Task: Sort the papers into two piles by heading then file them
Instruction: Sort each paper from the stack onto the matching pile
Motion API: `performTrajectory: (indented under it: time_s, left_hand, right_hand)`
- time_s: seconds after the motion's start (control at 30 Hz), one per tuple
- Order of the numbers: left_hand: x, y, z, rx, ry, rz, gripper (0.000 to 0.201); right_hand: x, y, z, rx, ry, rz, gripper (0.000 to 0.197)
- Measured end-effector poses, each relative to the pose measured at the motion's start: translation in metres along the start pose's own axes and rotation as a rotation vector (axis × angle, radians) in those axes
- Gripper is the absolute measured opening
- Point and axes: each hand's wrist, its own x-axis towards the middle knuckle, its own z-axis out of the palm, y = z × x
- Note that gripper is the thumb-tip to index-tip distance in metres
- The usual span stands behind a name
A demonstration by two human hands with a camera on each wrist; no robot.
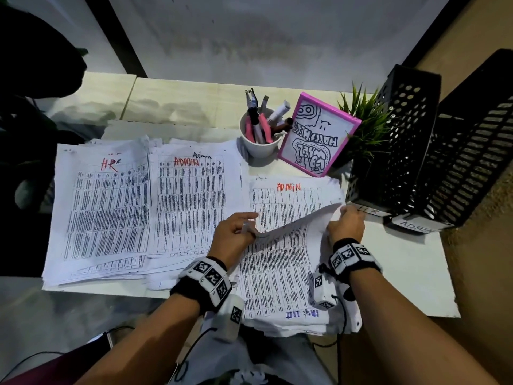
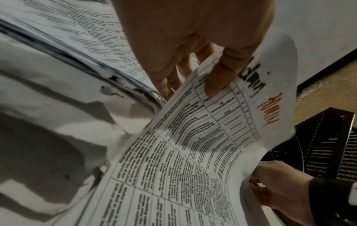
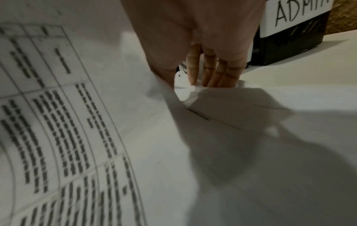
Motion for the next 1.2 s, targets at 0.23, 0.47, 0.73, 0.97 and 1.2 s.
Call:
performTrajectory:
  time_s: [0.23,0.47,0.73,0.97,1.2]
  left_hand:
    - [0.001,-0.002,0.002,-0.019,-0.027,-0.027,0.051]
    - [0.004,0.008,0.009,-0.003,-0.05,-0.018,0.041]
    - [0.019,0.02,0.016,0.102,-0.042,-0.05,0.042]
    - [0.009,0.019,0.023,0.008,-0.003,-0.136,0.034]
    - [0.018,0.027,0.012,-0.096,0.178,-0.047,0.029]
  right_hand:
    - [-0.005,0.001,-0.015,0.263,0.085,0.005,0.029]
    - [-0.013,0.022,-0.046,0.467,0.006,-0.23,0.019]
    - [-0.026,0.029,-0.072,0.851,-0.186,-0.021,0.05]
    - [-0.041,0.036,-0.066,0.998,-0.37,0.138,0.039]
    - [-0.022,0.033,-0.055,1.124,-0.337,0.357,0.018]
